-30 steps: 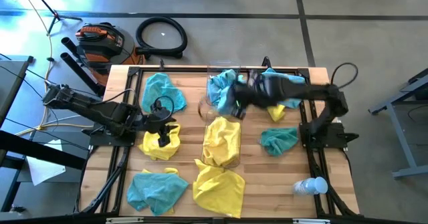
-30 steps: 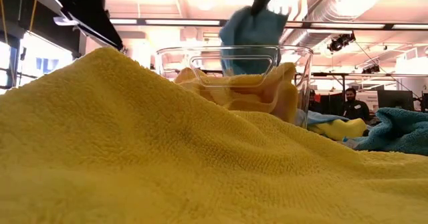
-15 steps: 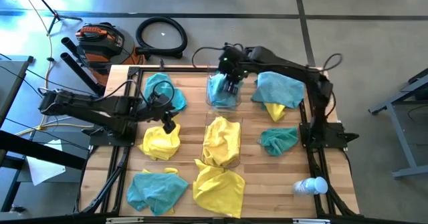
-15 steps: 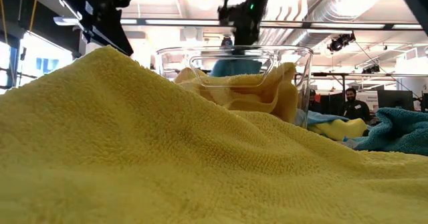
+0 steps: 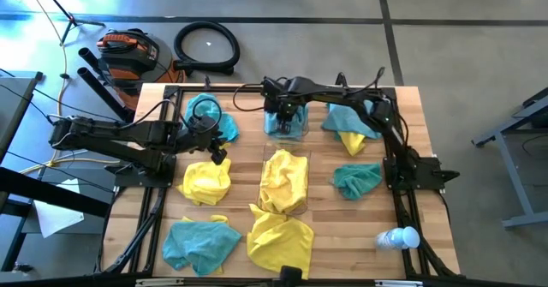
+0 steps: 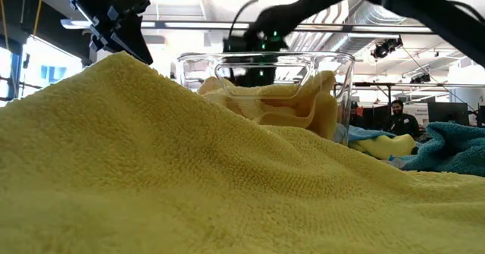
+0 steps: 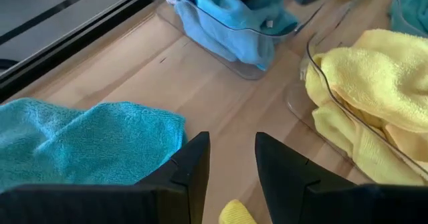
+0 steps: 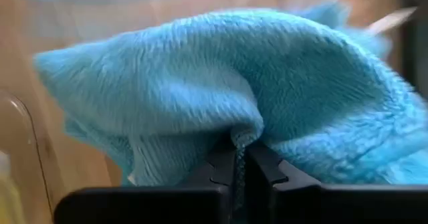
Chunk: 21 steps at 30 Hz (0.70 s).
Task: Sort microfiber towel by color & place in baskets
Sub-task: Put the blue towel into the top transparent bin
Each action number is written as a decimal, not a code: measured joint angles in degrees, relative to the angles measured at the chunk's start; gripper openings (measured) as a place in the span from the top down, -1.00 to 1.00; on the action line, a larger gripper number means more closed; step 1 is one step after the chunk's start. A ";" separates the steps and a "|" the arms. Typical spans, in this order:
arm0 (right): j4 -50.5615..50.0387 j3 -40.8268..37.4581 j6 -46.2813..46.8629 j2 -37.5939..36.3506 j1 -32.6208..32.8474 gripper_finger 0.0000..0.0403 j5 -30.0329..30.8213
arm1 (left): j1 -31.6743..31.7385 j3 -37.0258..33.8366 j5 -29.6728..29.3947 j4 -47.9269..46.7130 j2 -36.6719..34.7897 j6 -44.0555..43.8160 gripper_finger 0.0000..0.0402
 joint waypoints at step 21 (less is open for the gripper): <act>-1.88 -0.02 7.25 -4.00 -4.22 0.10 -8.64 | 0.00 0.02 -2.74 -0.15 0.00 -2.77 0.45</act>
